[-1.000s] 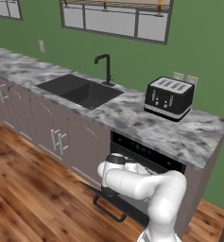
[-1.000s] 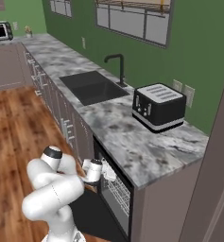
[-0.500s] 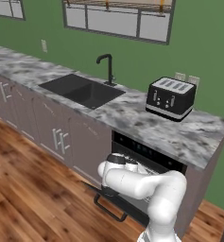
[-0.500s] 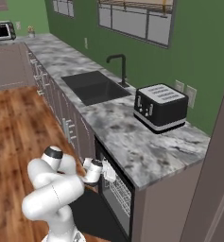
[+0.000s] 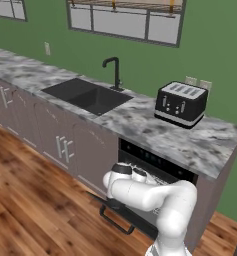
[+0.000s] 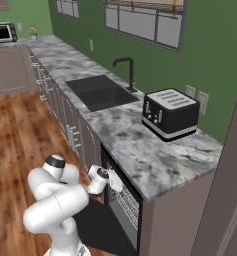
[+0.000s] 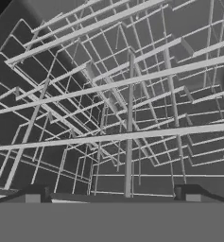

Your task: Open the dishwasher door and pull out the top rack.

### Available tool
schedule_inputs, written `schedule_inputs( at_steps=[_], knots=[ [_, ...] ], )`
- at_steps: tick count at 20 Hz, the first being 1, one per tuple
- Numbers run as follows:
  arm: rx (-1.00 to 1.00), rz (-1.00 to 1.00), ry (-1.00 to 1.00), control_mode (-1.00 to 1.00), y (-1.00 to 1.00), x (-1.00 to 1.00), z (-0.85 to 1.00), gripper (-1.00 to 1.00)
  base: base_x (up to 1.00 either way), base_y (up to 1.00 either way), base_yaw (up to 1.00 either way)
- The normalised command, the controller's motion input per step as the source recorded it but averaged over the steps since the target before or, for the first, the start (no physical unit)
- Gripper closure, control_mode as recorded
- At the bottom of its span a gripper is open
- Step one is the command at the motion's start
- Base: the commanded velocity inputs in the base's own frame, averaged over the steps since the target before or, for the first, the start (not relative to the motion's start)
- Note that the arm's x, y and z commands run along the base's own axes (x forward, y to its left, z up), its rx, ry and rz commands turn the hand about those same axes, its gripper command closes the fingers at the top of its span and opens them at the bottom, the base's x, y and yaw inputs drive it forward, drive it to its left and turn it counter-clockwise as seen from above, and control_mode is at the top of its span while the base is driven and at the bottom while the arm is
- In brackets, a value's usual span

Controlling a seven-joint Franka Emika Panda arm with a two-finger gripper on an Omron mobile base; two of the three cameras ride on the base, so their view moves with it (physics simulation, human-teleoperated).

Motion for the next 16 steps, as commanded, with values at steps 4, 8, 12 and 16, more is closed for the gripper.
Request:
schedule_inputs(
  at_steps=[4, 8, 12, 16],
  knots=[
    [0.47, 0.00, 0.32, -1.00, 0.13, -0.43, -0.43, -1.00, 0.00, 0.00, 0.00],
    [0.44, 0.00, 0.30, -1.00, 0.27, -0.63, -0.43, -1.00, 0.00, 0.00, 0.00],
    [0.43, 0.00, 0.28, -1.00, 0.37, -0.77, -0.41, -1.00, 0.00, 0.00, 0.00],
    [0.42, 0.01, 0.25, -1.00, 0.47, -0.87, -0.43, -1.00, 0.00, 0.00, 0.00]
  ],
)
